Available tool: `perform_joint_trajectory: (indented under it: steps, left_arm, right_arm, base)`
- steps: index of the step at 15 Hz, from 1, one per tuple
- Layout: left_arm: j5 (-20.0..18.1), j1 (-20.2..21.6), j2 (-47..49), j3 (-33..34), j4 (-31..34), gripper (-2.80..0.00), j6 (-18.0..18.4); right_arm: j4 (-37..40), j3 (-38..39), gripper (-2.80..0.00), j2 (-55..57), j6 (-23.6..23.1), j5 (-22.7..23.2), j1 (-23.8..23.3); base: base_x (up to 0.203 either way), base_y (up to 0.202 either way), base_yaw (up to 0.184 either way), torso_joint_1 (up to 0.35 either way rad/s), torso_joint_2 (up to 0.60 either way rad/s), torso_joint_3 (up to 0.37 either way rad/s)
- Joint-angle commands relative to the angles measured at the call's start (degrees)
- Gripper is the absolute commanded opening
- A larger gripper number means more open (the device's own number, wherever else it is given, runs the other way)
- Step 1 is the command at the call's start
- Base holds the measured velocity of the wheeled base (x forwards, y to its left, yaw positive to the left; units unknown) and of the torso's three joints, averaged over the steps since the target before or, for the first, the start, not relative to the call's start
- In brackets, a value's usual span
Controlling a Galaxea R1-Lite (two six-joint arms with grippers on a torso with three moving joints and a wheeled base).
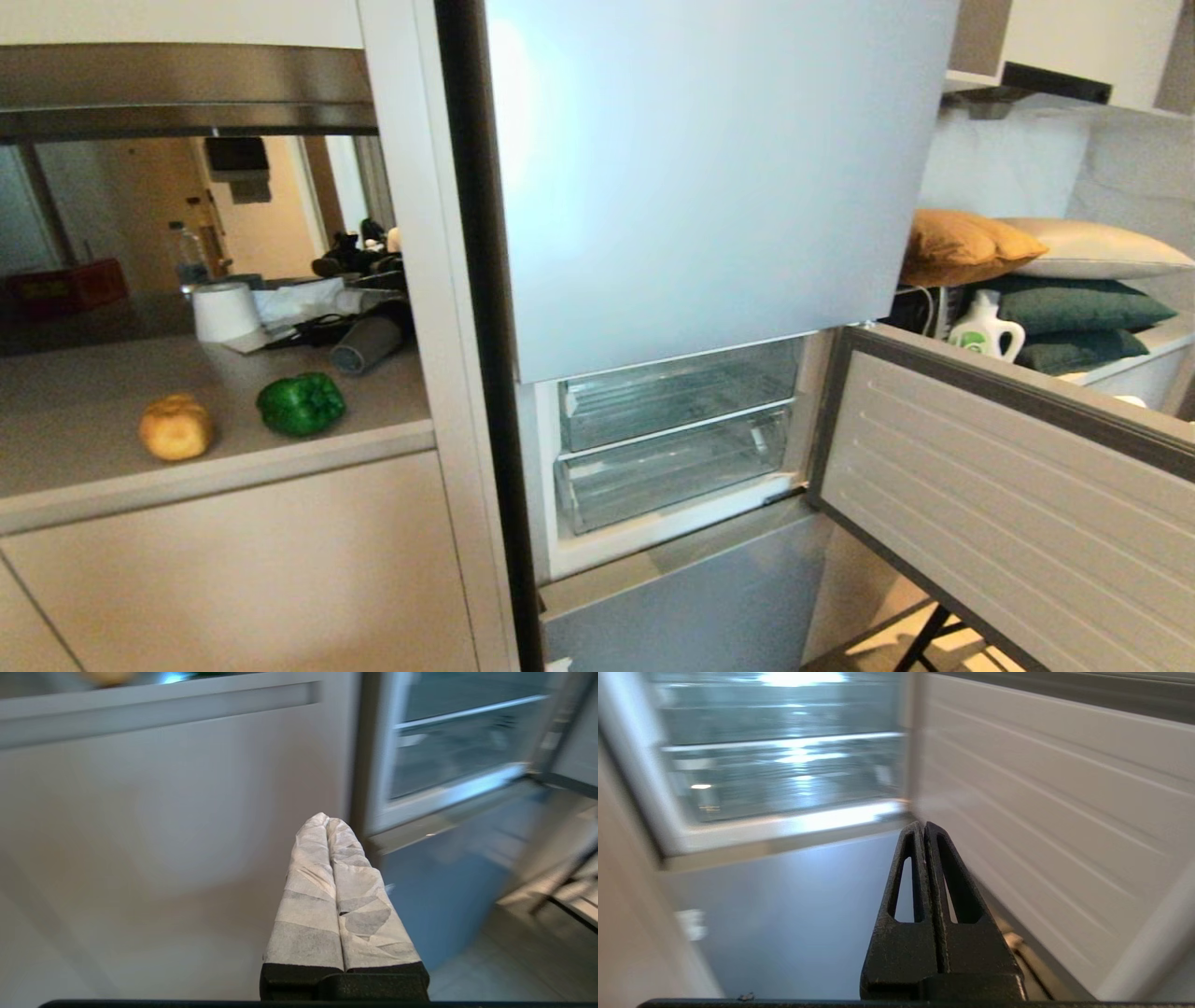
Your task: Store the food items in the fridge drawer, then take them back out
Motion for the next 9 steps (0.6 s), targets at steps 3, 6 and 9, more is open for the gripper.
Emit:
perform_joint_trajectory:
  steps: [3, 6, 9]
  left_arm:
    - [0.0, 0.0, -0.1, 0.0, 0.0, -2.80, 0.0]
    - [0.0, 0.0, -0.1, 0.0, 0.0, -2.80, 0.0]
    - [0.0, 0.0, -0.1, 0.0, 0.0, -2.80, 0.0]
  right_arm:
    - [0.0, 0.0, -2.80, 0.1, 0.0, 0.0, 0.1]
    - [0.0, 0.0, -2.80, 0.1, 0.1, 0.0, 0.1]
    - [0.0, 0.0, -2.80, 0.1, -0.5, 0.1, 0.1]
  base:
    - [0.001, 0.009, -0.173, 0.001, 0.00, 0.002]
    - [0.001, 0.007, -0.180, 0.002, 0.00, 0.002]
    - [0.000, 0.007, -0.155, 0.002, 0.00, 0.005]
